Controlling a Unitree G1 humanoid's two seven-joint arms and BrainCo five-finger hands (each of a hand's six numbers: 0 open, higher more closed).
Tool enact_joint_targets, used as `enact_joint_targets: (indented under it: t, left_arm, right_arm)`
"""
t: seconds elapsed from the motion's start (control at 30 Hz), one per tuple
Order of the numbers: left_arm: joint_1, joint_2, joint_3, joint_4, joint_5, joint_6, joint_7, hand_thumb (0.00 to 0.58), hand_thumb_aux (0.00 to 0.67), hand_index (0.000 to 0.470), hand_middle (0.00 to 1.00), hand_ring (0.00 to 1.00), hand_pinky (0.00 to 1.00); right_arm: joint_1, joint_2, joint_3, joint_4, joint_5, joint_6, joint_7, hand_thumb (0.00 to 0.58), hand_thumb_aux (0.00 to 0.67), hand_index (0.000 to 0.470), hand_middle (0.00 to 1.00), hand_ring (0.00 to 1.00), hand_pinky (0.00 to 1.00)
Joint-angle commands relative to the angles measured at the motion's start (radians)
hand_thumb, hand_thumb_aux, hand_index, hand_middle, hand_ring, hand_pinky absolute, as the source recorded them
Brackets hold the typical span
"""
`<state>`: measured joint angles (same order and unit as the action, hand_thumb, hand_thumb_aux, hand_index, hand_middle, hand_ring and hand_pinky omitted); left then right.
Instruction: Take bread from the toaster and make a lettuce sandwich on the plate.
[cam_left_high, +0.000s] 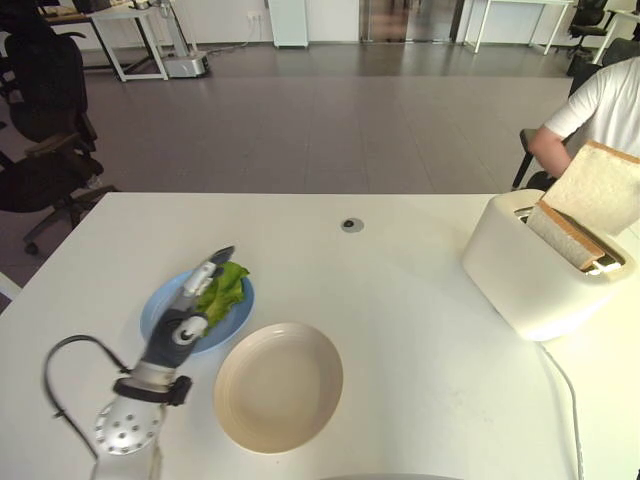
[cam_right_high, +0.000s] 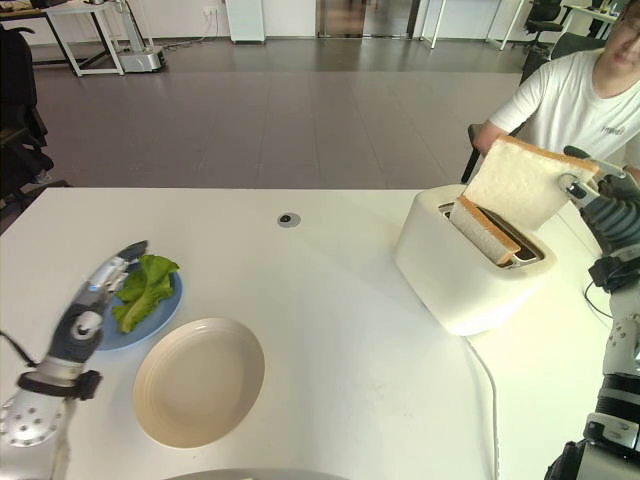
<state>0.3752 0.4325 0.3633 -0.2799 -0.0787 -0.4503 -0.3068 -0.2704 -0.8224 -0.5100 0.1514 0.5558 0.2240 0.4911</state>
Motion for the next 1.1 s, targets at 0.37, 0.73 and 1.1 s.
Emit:
enact_joint_targets:
  t: [0.37, 0.73, 1.1]
  left_arm:
    - [-0.066, 0.122, 0.024, 0.365, 0.347, -0.059, 0.15, 0.0, 0.0, 0.0, 0.0, 0.0, 0.0]
    - [-0.105, 0.127, -0.007, 0.417, 0.454, -0.09, 0.326, 0.0, 0.0, 0.0, 0.0, 0.0, 0.0]
    - [-0.092, 0.148, -0.021, 0.392, 0.502, -0.062, 0.351, 0.0, 0.0, 0.0, 0.0, 0.0, 0.0]
  right_arm:
    - [0.018, 0.256, 0.578, -0.608, 0.097, 0.316, 0.096, 0.58, 0.67, 0.47, 0.0, 0.0, 0.0]
    - [-0.016, 0.526, 1.132, -0.336, -0.388, 0.134, 0.068, 0.58, 0.67, 0.47, 0.0, 0.0, 0.0]
    - [-0.047, 0.651, 1.148, -0.239, -0.644, -0.095, -0.052, 0.0, 0.0, 0.0, 0.0, 0.0, 0.0]
